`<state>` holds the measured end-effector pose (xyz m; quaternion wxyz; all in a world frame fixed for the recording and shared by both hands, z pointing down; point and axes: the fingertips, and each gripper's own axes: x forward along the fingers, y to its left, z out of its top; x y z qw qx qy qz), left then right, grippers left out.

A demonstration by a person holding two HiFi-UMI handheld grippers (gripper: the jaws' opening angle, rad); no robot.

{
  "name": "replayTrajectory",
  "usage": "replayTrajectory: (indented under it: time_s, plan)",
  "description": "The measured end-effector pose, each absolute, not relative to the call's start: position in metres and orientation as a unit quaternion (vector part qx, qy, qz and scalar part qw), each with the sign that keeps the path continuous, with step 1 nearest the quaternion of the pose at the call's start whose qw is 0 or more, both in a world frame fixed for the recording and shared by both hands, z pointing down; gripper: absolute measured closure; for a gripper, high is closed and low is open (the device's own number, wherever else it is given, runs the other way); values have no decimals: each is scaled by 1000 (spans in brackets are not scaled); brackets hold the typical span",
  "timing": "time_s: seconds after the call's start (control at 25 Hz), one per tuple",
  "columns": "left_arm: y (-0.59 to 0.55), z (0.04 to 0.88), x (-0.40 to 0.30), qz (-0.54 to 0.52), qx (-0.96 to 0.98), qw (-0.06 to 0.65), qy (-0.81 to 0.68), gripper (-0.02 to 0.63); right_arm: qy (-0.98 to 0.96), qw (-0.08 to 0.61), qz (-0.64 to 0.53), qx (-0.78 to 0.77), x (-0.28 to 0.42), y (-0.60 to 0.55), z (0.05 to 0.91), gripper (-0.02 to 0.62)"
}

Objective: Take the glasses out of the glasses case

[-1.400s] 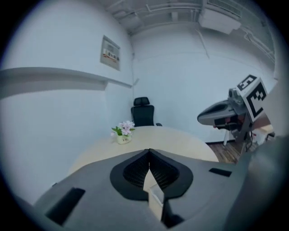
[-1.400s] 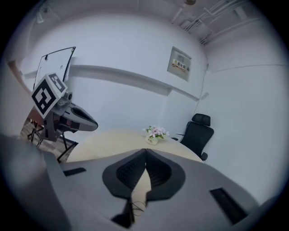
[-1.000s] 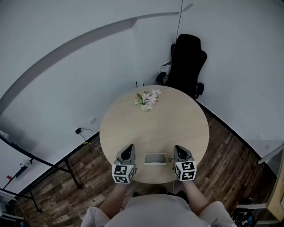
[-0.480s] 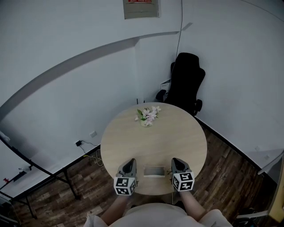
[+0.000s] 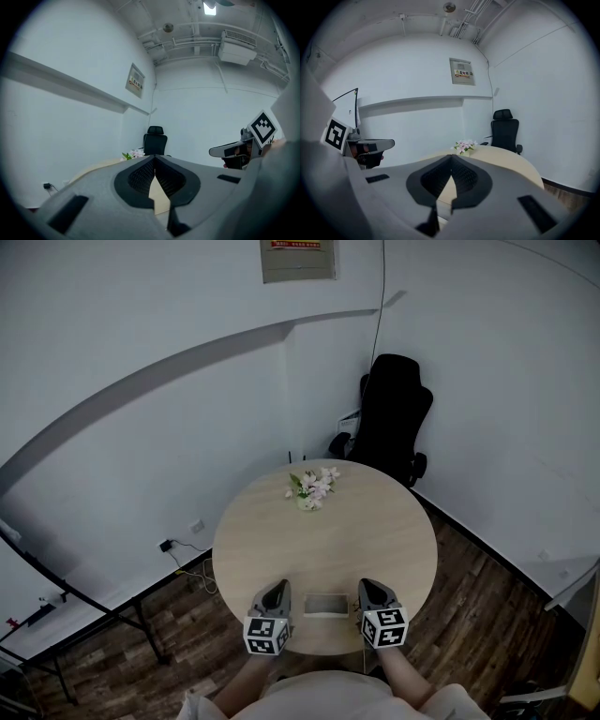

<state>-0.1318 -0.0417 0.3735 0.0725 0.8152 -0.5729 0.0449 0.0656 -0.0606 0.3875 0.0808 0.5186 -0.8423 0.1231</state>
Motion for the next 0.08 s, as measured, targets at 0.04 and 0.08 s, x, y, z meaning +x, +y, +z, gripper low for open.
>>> replayTrajectory:
  time_s: [0.04, 0.08]
  plan:
    - [-43, 373, -132, 44, 815, 73, -573, 601, -843, 82, 124, 518, 65, -61, 388, 583]
    - [-44, 373, -132, 44, 815, 73, -573, 601, -843, 83, 124, 517, 65, -62, 389, 583]
